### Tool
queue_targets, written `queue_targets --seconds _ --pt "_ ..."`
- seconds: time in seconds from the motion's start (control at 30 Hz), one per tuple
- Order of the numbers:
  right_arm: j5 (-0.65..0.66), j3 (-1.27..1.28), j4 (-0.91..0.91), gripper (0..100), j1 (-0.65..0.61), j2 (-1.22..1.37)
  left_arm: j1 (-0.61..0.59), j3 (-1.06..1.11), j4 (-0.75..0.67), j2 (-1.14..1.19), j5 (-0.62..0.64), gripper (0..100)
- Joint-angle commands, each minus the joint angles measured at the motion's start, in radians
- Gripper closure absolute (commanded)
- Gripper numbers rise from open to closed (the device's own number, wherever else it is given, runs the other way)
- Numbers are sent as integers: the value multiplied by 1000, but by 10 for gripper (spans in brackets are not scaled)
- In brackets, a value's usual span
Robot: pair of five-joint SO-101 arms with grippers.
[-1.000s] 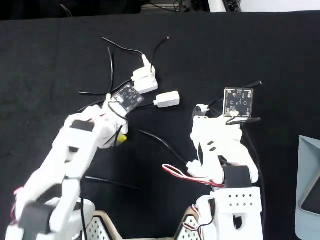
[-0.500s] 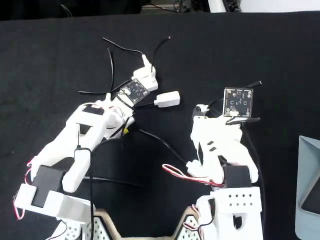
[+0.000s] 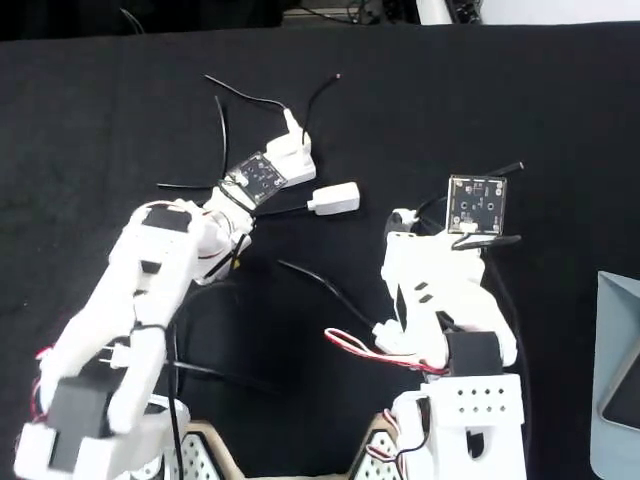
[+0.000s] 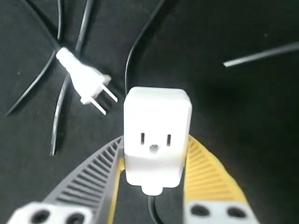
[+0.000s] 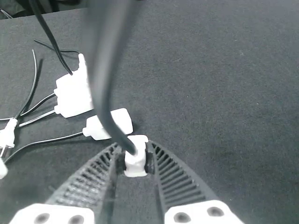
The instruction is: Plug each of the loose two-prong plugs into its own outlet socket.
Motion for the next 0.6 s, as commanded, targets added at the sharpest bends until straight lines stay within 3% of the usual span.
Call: queue_targets --seconds 0.0,0.17,0.33,0.57 --pt "9 -25 -20 986 -14 -13 -5 -127 184 -117 -14 971" --pt "9 -25 -20 986 -14 -13 -7 -217 338 -118 -14 941" --pt "9 -25 -20 986 -14 -13 -18 -196 344 -130 58 730" --pt "9 -25 -20 986 -14 -13 -7 -197 344 -130 84 727"
